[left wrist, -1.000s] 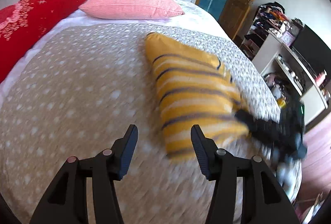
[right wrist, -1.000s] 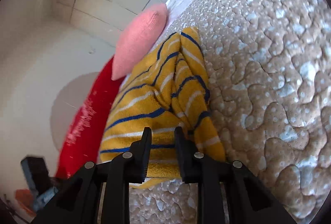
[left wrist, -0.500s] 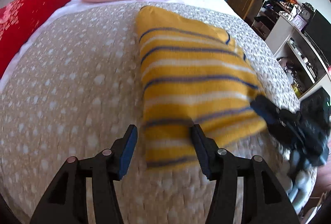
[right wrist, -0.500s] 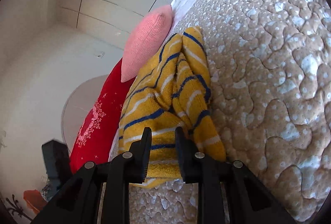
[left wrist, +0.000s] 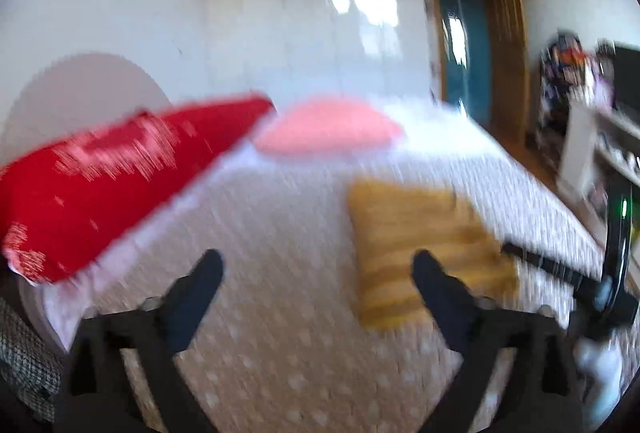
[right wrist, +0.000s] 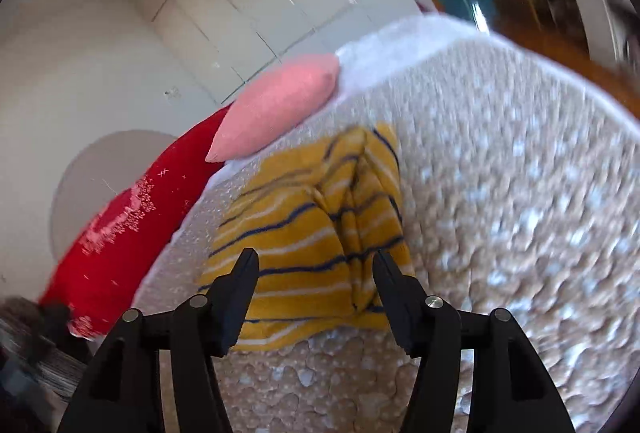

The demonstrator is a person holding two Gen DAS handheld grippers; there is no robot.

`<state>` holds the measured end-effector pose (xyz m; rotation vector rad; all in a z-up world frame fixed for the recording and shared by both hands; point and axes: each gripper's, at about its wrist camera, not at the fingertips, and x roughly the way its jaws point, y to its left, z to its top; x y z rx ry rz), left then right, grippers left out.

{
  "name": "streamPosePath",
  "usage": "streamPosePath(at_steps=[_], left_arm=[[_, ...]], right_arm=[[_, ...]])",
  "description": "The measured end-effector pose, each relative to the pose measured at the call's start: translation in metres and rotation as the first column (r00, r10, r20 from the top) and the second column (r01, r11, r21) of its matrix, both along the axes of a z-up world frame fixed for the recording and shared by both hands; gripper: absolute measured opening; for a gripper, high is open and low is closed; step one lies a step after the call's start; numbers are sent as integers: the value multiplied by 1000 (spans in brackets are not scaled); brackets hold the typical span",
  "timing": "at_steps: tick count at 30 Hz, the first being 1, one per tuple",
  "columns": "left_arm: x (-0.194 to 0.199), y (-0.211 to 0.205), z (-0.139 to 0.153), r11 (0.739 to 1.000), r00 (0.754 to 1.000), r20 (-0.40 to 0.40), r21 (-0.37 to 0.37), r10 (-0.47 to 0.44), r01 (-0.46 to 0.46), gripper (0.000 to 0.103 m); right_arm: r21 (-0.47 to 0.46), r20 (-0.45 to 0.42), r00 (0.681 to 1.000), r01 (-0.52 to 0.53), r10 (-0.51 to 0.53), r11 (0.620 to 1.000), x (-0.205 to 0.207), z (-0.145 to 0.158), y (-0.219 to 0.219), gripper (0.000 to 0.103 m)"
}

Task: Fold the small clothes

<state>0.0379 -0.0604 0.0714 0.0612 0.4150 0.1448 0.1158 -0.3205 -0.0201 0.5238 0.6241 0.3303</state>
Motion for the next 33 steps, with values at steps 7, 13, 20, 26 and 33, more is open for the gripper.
streamPosePath(at_steps=[7,13,20,26,33], left_arm=[[1,-3,8,996,996,-32,-52,-79,77,103],[-7,-20,3,992,991,-44,5,-123,124,103],[13,-38,-34,991,963,-256,72,-86,108,103],[15,-45,-51,989,944,-322,95,-74,110,103],[16,-47,-56,987,935,-346,109,-75,119,103]], right_arm=[[-227,179,973,184,-145,956,-26,28,21,85],[-95,120,979,177,-165,980,-21,24,-7,94],[-90,49,992,122,-118,988,-12,16,-3,94],[-102,24,995,103,-101,989,-10,12,0,94],[-101,-14,995,92,-94,991,-7,3,0,94]])
